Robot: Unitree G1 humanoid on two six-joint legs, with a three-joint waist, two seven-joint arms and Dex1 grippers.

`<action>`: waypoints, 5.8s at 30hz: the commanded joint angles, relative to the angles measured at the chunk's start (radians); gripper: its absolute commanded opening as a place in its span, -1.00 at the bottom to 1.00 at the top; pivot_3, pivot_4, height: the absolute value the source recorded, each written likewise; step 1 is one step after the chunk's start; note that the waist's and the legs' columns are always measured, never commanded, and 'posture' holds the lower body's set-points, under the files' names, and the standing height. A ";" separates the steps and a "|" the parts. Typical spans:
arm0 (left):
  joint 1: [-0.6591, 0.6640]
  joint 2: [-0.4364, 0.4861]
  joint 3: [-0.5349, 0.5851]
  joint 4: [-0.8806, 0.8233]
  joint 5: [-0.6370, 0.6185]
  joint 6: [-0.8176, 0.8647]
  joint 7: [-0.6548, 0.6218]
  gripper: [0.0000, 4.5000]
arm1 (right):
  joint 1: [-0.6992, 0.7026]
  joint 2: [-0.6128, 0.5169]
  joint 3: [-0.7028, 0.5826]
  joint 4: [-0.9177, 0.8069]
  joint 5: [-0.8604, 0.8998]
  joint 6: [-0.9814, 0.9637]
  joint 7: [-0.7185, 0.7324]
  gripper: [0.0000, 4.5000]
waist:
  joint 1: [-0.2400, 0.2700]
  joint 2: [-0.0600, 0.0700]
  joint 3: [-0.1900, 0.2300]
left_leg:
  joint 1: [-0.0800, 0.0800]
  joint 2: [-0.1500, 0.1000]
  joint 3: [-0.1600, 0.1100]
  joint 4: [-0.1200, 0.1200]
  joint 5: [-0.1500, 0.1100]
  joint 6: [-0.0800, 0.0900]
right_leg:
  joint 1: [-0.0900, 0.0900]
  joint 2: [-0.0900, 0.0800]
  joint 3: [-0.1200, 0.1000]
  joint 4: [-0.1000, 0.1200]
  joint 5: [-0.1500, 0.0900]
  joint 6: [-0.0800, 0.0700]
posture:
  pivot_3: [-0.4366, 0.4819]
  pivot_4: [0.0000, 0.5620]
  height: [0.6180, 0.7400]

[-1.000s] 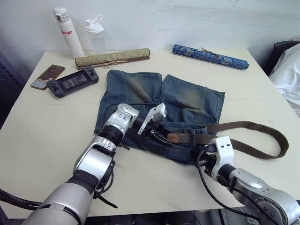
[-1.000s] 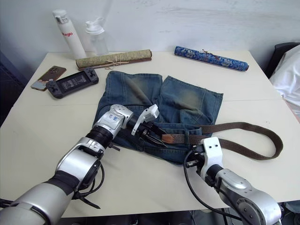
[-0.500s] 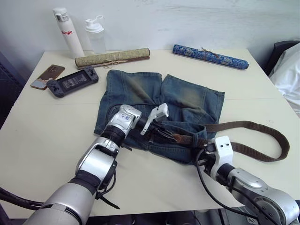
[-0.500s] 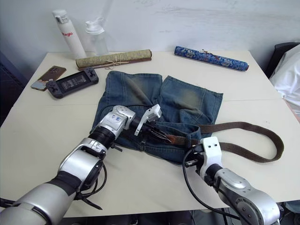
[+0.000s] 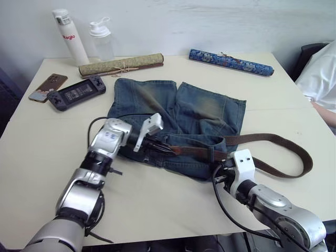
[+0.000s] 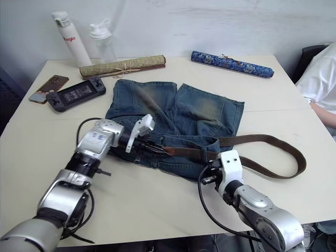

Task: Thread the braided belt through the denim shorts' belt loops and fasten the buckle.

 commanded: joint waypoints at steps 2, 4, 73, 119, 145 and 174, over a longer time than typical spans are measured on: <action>0.030 0.061 0.097 -0.188 -0.126 0.141 0.033 -0.99 | -0.001 0.003 0.005 0.028 -0.066 -0.005 -0.012 -1.00 | 0.001 0.000 0.000 | 0.000 -0.001 0.000 0.000 0.000 0.000 | 0.000 -0.001 0.000 0.000 0.000 0.000 | -0.05 -0.47 0.95; 0.055 0.096 0.128 -0.241 -0.168 0.187 0.047 -0.99 | -0.008 -0.009 -0.002 0.038 -0.095 -0.012 -0.015 -1.00 | -0.001 0.000 0.000 | 0.000 -0.001 0.000 0.000 0.000 0.000 | 0.000 -0.001 0.000 0.000 0.000 0.000 | -0.05 -0.47 0.95; 0.132 0.040 0.121 -0.364 -0.410 0.326 0.321 -1.00 | -0.151 0.329 -0.055 0.168 0.920 -0.381 -0.284 -0.05 | 0.015 0.006 0.004 | -0.001 -0.001 0.000 -0.002 0.001 -0.001 | -0.001 -0.001 0.002 -0.001 0.000 0.000 | -0.05 -0.47 0.95; 0.436 0.151 0.357 -0.619 -0.452 0.062 0.486 0.08 | -0.175 0.338 -0.046 0.227 0.706 -0.508 -0.351 -1.00 | -0.004 0.009 0.006 | -0.001 -0.001 -0.001 -0.005 0.000 -0.002 | -0.001 -0.002 0.002 -0.002 0.000 0.000 | -0.05 -0.47 0.95; 0.420 0.171 0.358 -0.594 -0.461 0.070 0.492 0.08 | -0.257 0.332 0.095 0.220 0.386 -0.293 -0.301 -1.00 | -0.004 0.010 0.006 | -0.001 -0.001 0.000 -0.005 0.000 -0.003 | -0.002 -0.001 0.002 -0.002 0.000 0.000 | -0.05 -0.47 0.95; 0.310 0.252 0.127 -0.279 -0.170 -0.249 0.301 0.08 | -0.356 0.465 -0.040 0.522 0.562 -0.133 -0.208 -1.00 | -0.024 0.010 0.006 | 0.000 0.000 0.001 -0.013 0.000 -0.004 | -0.003 0.000 0.002 -0.001 0.000 0.000 | -0.05 -0.47 0.95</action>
